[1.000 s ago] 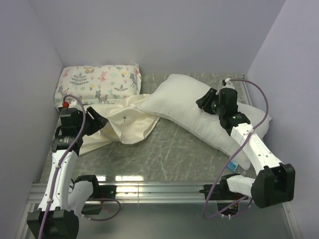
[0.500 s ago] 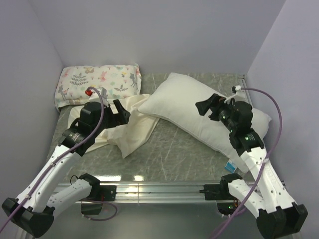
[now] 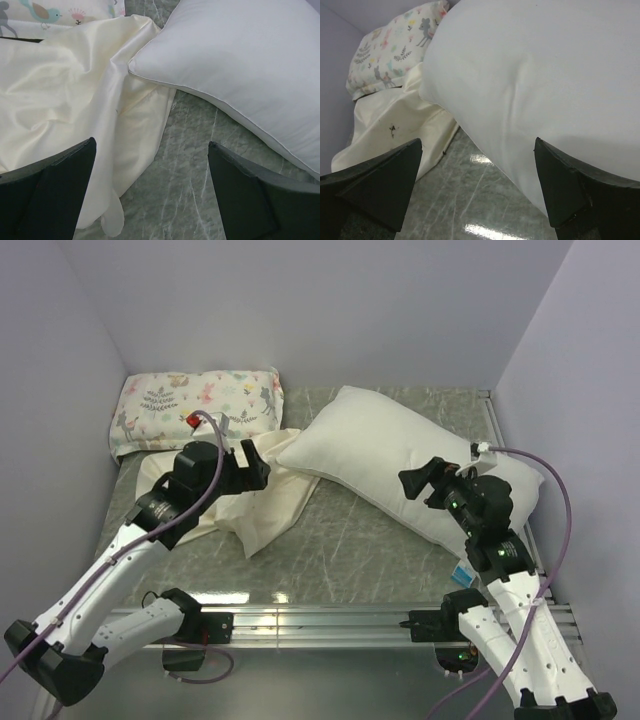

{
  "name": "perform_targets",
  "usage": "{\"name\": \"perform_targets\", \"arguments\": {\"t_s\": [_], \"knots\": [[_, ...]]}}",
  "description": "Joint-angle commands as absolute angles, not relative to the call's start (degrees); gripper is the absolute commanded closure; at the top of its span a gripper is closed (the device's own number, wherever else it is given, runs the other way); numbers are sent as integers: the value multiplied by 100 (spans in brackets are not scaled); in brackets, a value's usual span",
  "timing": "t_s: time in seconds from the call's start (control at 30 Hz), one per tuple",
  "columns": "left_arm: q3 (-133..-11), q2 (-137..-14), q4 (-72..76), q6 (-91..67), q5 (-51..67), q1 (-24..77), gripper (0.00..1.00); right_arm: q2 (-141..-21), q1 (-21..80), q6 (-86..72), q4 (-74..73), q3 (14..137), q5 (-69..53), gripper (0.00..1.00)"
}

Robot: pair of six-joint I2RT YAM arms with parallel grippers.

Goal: Remove the pillowcase from the pillow

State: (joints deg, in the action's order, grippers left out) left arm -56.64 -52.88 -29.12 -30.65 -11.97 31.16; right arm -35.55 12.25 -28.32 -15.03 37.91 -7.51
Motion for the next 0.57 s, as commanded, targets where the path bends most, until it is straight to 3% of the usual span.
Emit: {"name": "perform_targets", "arguments": {"t_s": [0.0,0.53], "knots": [[-6099,-5353,-2795,-2962,-1415,3182,1,-3682,1248,-2716,-1468,3744,-703,0],[-5590,-4896,-2505,-2892,-1354,3173,1,-3832,1248,-2628,-1503,3788,-703,0]]}}
